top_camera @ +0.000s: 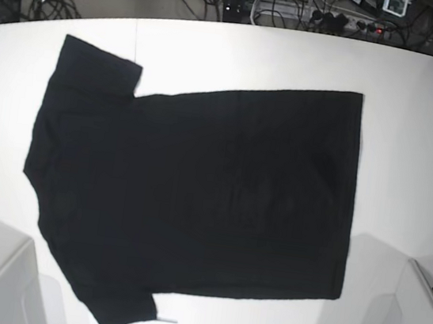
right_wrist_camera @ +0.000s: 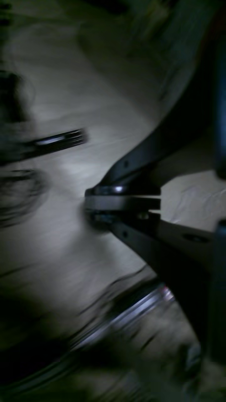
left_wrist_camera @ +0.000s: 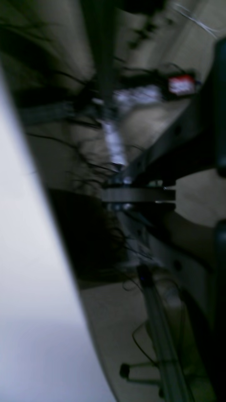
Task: Fold the T-shirt properly
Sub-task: 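Move both grippers down to the shoulder corners of the black T-shirt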
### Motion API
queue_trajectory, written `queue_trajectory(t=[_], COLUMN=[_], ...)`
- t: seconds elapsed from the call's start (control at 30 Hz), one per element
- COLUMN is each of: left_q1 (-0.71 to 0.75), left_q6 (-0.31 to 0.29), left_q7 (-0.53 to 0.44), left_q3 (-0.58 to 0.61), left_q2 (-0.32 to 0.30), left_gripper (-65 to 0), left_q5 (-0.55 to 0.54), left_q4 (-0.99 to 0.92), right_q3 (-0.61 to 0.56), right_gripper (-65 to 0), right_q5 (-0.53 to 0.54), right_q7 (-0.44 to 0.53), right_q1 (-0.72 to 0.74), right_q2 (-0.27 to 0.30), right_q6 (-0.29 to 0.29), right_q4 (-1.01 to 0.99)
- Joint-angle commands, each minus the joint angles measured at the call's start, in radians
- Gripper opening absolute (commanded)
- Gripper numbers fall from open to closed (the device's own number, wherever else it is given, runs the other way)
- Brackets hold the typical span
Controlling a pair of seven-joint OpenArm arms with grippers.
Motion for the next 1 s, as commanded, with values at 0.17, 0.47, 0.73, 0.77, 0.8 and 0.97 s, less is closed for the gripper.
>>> queue_trajectory(t=[0.17,0.47,0.73,0.77,0.8,0.97], left_q1=[-0.06,-0.126,-0.145,-0.154,-0.161,-0.178], left_q6=[0.003,-0.12,-0.12,-0.12,-0.12,-0.12], left_q7=[-0.014,-0.01,-0.01,-0.01,-0.01,-0.01], left_q3=[-0.051,-0.211,-0.248,-0.243,-0.242,-0.237], left_q2=[-0.007,0.004,0.001,-0.001,-0.001,-0.002], left_gripper=[-65.0,-65.0,-65.0,-61.5,-55.9,-35.1], left_q5=[-0.253,-0.434,-0.494,-0.494,-0.494,-0.494], left_q4=[0.052,0.047,0.046,0.046,0.046,0.046], right_q3=[0.046,0.194,0.345,0.342,0.336,0.187], right_gripper=[-65.0,-65.0,-65.0,-65.0,-65.0,-65.0], right_q5=[-0.007,-0.007,-0.008,-0.007,-0.007,-0.04], right_q7=[-0.006,-0.365,-0.699,-0.733,-0.745,-0.762], right_q1=[0.152,0.416,0.615,0.623,0.626,0.623], right_q2=[-0.007,-0.009,0.017,0.03,0.033,0.045], right_q6=[0.153,0.501,0.693,0.693,0.693,0.693], right_q4=[0.09,0.088,0.093,0.096,0.097,0.125])
